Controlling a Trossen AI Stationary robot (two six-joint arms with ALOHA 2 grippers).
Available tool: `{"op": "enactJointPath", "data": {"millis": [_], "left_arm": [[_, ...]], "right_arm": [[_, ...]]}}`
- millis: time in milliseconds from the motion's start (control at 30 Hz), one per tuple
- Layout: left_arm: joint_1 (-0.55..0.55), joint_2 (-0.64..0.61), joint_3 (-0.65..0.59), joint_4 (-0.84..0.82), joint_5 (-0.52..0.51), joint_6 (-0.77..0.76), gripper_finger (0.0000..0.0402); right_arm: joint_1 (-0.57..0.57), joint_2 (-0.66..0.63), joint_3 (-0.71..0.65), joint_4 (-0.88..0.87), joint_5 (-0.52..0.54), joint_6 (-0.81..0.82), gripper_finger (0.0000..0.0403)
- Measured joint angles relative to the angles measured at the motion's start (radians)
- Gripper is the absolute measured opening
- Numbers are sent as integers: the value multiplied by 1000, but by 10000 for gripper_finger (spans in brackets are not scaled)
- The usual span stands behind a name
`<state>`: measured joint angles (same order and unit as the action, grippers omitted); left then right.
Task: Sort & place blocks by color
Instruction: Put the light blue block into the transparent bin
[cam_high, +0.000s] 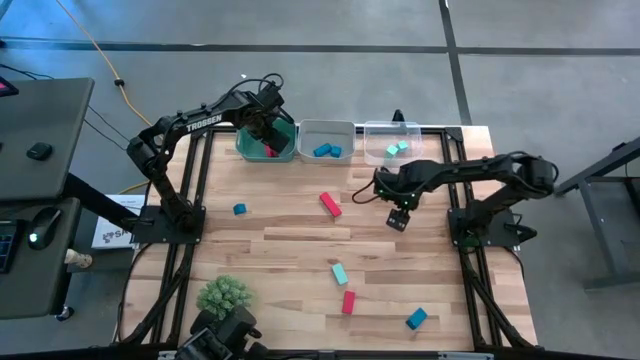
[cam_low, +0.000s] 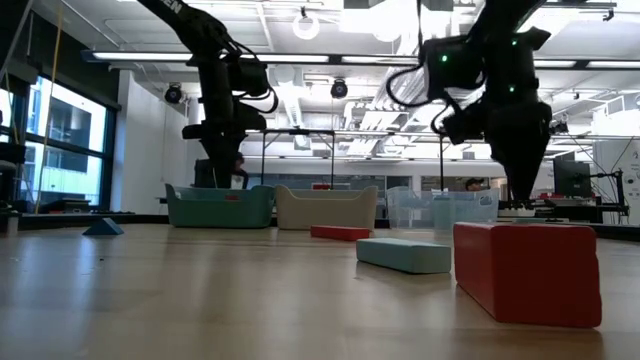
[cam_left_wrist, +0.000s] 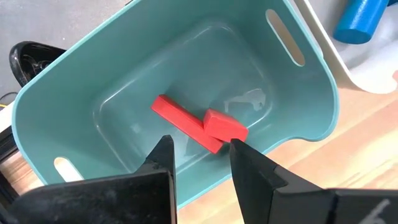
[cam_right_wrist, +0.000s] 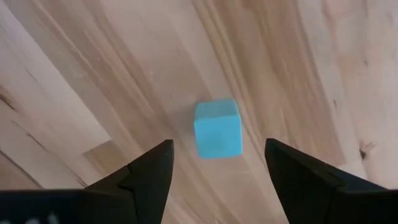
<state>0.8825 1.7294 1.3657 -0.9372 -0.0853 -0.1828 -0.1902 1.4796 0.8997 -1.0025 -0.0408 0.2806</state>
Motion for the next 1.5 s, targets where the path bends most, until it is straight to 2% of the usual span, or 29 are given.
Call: {"op": "enactJointPath", "data": {"millis": [200, 567, 733, 933, 1200, 1367, 1500], "left_arm": [[0, 0, 0, 0, 0, 3, 76], [0, 0, 0, 0, 0, 3, 76], [0, 0, 0, 0, 0, 3, 76], [-1, 0, 0, 0, 1, 28, 76], [-1, 0, 0, 0, 2, 81, 76], [-1, 0, 0, 0, 3, 91, 76], [-2, 0, 0, 0, 3, 91, 76]], "right_arm": [[0, 67, 0, 4, -35, -20, 243], [0, 174, 0, 47, 17, -17, 240], [0, 201, 0, 46, 50, 6, 206], [0, 200, 3, 45, 47, 10, 112], [0, 196, 23, 44, -18, 83, 108], [0, 196, 111, 47, -27, 115, 108], [-5, 196, 210, 48, 22, 103, 108]]}}
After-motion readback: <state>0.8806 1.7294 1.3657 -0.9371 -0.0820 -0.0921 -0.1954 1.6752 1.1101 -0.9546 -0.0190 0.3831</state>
